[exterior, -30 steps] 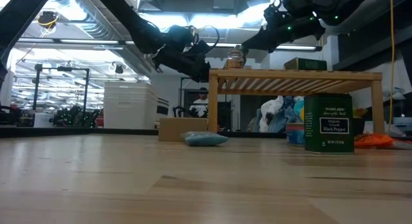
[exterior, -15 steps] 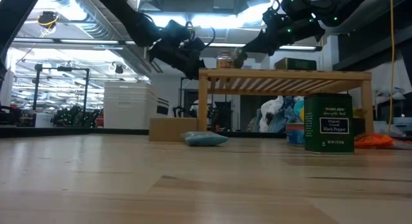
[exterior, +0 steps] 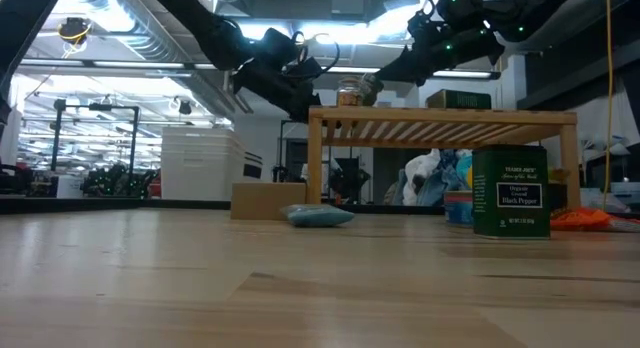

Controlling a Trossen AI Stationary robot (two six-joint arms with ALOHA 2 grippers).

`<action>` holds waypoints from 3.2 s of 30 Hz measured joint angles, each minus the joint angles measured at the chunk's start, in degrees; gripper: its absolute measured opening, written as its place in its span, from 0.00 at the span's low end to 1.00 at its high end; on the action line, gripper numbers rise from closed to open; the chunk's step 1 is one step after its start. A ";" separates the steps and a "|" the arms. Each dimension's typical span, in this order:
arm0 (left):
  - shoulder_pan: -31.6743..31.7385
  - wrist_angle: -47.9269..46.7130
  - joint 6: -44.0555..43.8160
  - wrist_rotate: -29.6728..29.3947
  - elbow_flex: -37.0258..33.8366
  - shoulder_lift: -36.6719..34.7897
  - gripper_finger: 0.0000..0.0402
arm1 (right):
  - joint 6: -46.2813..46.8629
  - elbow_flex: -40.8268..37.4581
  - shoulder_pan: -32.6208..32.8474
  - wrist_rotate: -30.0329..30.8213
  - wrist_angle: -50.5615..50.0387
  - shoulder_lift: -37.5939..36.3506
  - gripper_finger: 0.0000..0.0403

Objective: Shelf spices
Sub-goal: Put the green seasoning bottle on the shelf

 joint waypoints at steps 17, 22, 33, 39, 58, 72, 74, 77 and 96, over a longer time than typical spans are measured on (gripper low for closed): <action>-2.53 -0.13 4.94 -10.99 0.09 -0.58 0.00 | -0.20 0.04 -0.04 0.07 0.28 -0.04 0.00; -3.70 -1.39 6.17 -15.38 -0.02 -2.40 0.00 | -0.20 0.04 -0.04 0.10 0.24 -0.04 0.00; -3.85 -7.48 6.38 -17.36 0.00 -4.48 0.00 | -0.21 0.09 -0.04 0.11 0.73 -0.07 0.00; -3.80 -8.02 6.37 -17.42 0.00 -4.48 0.00 | -0.11 0.09 -0.03 0.00 0.94 -0.07 0.00; -2.95 -8.20 7.50 -21.76 0.00 -6.49 0.00 | -1.57 0.20 -5.46 5.14 -14.72 -3.38 0.00; -3.06 -7.62 5.31 -10.87 0.00 -7.80 0.00 | -3.41 0.15 -5.35 11.21 -22.21 -2.49 0.00; -3.08 -7.62 5.31 -10.34 0.00 -7.80 0.00 | -3.50 0.13 -5.35 10.50 -22.30 -2.49 0.00; -3.12 -7.64 4.96 -8.60 0.00 -7.80 0.00 | -3.45 0.13 -5.31 10.06 -22.17 -2.49 0.00; -3.83 -8.76 4.39 -5.72 0.00 -7.72 0.00 | -2.99 0.13 -5.31 4.05 -17.31 2.08 0.00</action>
